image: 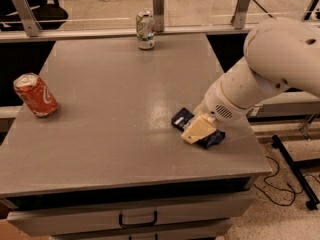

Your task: Move rxbar blueberry near coke can

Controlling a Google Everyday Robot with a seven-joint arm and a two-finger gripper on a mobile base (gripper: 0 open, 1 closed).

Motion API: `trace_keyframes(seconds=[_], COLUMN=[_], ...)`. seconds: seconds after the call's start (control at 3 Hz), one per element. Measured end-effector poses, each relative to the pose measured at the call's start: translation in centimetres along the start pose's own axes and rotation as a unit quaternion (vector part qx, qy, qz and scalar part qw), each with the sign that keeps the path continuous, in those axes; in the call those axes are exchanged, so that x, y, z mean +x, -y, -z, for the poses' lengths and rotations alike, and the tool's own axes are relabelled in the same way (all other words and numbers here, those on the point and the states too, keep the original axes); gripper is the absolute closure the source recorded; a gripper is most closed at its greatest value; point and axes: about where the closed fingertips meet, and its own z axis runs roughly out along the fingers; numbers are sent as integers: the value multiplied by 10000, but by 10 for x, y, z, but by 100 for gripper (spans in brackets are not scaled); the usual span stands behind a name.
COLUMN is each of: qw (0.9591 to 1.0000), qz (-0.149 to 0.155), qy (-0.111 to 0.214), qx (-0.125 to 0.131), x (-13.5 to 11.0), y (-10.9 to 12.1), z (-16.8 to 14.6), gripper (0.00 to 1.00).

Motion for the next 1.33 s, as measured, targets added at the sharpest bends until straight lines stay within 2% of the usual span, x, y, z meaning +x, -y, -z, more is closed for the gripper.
trace_keyframes(seconds=[0.33,0.67,1.0,1.33], qw=[10000,10000,9992,9973], qz=[0,0,205,432], qy=[1,2,340,571], qx=[0,0,7,140], x=[-3,-3,-18,-39], y=[1,1,12,19], z=[5,5,36,56], gripper=[87,100,100,100])
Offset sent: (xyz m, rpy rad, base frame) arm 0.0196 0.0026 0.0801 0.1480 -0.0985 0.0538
